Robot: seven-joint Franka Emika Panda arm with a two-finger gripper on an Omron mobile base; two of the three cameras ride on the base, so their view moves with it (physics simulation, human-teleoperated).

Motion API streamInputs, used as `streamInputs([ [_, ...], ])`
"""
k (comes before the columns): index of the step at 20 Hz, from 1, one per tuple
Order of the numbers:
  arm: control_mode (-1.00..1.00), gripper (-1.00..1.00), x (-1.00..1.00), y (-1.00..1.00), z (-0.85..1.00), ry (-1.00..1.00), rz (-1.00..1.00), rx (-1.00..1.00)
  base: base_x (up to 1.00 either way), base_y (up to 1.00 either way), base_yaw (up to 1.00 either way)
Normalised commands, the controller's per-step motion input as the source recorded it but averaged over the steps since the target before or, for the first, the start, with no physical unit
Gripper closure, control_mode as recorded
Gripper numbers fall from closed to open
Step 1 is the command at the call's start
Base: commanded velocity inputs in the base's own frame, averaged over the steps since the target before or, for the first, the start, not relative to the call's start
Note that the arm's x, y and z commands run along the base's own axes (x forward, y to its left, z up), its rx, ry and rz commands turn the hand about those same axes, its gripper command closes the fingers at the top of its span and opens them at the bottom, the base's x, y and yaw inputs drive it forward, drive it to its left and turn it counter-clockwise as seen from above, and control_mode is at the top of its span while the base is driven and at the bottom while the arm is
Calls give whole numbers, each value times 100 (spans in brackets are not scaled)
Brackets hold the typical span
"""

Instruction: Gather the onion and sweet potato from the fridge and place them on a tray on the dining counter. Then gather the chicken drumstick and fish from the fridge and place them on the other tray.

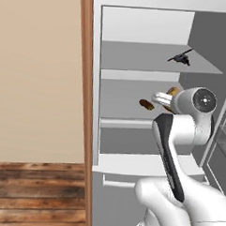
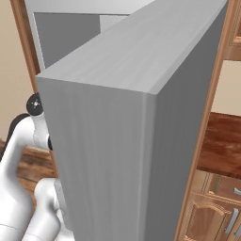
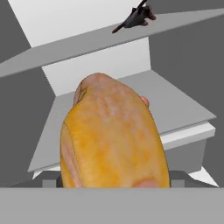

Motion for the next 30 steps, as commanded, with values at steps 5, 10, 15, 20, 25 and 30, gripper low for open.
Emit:
streamInputs([
  [5, -100, 100, 0, 0, -30, 0, 0, 1, 0, 0, 0],
  [10, -100, 100, 0, 0, -5, 0, 0, 0, 0, 0, 0],
  [15, -100, 100, 0, 0, 0, -1, 0, 0, 0, 0, 0],
  [20, 100, 100, 0, 0, 0, 0, 0, 0, -5, 0, 0],
  [25, 100, 100, 0, 0, 0, 0, 0, 0, -20, 7, 0],
  [30, 100, 100, 0, 0, 0, 0, 0, 0, -41, 17, 0],
])
